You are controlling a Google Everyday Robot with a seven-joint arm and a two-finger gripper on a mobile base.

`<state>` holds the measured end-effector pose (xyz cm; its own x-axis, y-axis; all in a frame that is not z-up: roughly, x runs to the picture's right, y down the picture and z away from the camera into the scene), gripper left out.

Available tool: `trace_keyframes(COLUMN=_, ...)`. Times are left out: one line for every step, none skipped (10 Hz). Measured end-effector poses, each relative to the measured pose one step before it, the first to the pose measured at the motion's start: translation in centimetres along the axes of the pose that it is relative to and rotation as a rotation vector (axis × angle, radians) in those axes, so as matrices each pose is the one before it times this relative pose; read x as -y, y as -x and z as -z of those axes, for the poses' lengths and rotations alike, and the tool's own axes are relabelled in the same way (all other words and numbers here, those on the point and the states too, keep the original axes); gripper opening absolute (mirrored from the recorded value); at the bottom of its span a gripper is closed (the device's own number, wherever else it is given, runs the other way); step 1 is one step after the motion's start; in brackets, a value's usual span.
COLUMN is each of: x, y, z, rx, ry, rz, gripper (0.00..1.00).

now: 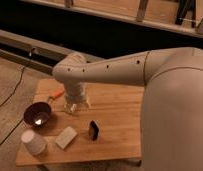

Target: Place the ceramic cup over the eraser

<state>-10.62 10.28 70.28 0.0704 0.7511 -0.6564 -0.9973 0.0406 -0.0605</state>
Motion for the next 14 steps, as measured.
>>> trace_keyframes(x=-0.001, y=0.000, z=0.002, rx=0.00005, ry=0.00001, rz=0.00002, gripper=0.65)
trace_keyframes(x=-0.011, y=0.000, z=-0.001, rx=0.00007, ry=-0.00009, rz=0.00062, gripper=0.65)
trace_keyframes(x=-0.001, y=-0.012, z=0.006, rx=-0.00020, ry=-0.00247, rz=0.00614, gripper=0.65)
trace_keyframes(x=-0.366, y=-0.078, z=0.089, rx=0.00091, ry=-0.00671, rz=0.02306, gripper=0.65)
trace_keyframes(x=-1.131, y=-0.254, z=0.268, rx=0.00183, ry=-0.00563, rz=0.04374, gripper=0.65)
trace_keyframes(x=-1.112, y=-0.159, z=0.236, rx=0.00592, ry=-0.00829, rz=0.04543, gripper=0.65)
trace_keyframes(x=-1.846, y=-0.373, z=0.316, rx=0.00618, ry=-0.00884, rz=0.06861, gripper=0.65)
trace_keyframes(x=-1.634, y=-0.303, z=0.264, rx=0.00407, ry=-0.00403, rz=0.05617, gripper=0.65)
trace_keyframes(x=-1.466, y=-0.191, z=0.191, rx=0.00384, ry=-0.00173, rz=0.04757, gripper=0.65)
trace_keyframes(x=-2.146, y=-0.281, z=0.282, rx=0.00372, ry=0.00217, rz=0.06705, gripper=0.65)
trace_keyframes(x=-1.238, y=-0.074, z=0.124, rx=0.00316, ry=0.00143, rz=0.03996, gripper=0.65)
trace_keyframes(x=-1.798, y=-0.055, z=0.102, rx=0.00352, ry=0.00294, rz=0.05644, gripper=0.65)
trace_keyframes(x=-1.679, y=0.113, z=-0.059, rx=0.00257, ry=0.00393, rz=0.05242, gripper=0.65)
trace_keyframes(x=-1.155, y=0.196, z=-0.165, rx=0.00014, ry=0.00276, rz=0.03787, gripper=0.65)
